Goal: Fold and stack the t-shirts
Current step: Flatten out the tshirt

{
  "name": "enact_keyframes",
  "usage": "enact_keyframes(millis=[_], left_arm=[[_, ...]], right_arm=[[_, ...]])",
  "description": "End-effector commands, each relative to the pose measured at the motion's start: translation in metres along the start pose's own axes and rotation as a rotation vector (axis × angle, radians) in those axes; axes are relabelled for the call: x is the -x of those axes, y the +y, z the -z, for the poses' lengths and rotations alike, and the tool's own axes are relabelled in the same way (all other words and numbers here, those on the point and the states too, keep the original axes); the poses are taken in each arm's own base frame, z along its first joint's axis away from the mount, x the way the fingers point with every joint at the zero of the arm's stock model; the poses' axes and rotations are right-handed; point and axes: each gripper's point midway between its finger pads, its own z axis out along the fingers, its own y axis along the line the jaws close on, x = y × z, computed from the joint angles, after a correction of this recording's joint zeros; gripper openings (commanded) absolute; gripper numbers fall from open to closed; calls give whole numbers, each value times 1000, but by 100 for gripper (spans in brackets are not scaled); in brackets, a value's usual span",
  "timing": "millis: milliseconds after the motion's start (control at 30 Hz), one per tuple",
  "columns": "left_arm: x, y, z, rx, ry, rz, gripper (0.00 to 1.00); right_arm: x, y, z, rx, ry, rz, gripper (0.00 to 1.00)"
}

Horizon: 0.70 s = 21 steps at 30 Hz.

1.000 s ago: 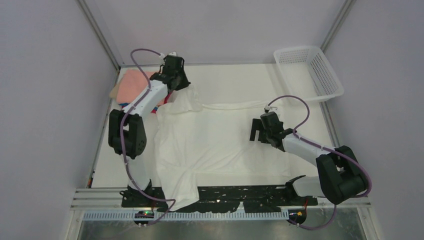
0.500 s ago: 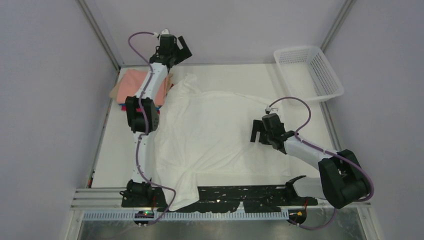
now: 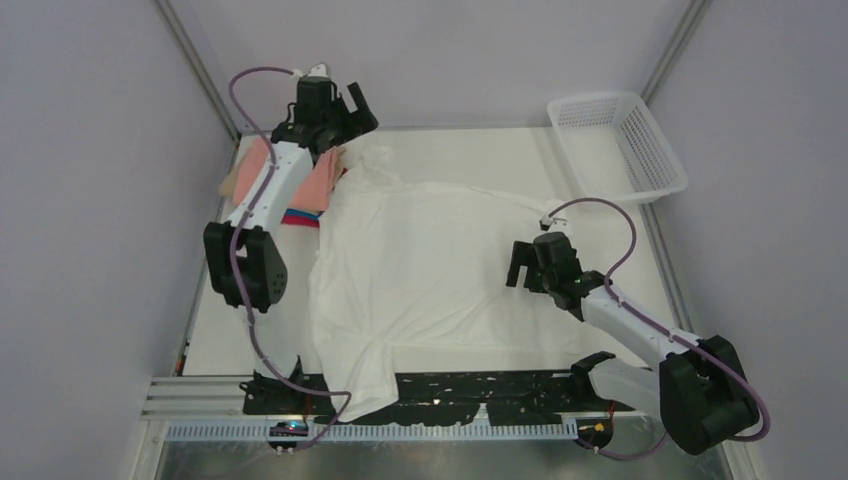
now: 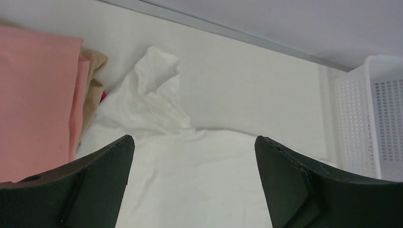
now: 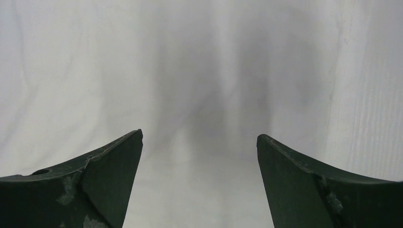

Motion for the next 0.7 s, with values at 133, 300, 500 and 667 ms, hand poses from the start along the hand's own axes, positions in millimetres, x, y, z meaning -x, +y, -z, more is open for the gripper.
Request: enact_keyframes(millis=[133,300,500,667], left_arm=[[-86,14,92,29,84,-102,100],[-153,25,111,10,172,-90,99],[-207,38,114,-9,280,-73,100],[-234,56,107,42,346,-75,99]], right_arm=[[97,38,18,77,-224,-46,95],[139,82,-16,157,-218,-139,95],[179,127,-77,194,-148,-154,95],[200,141,-121,173,-75,-17,95]])
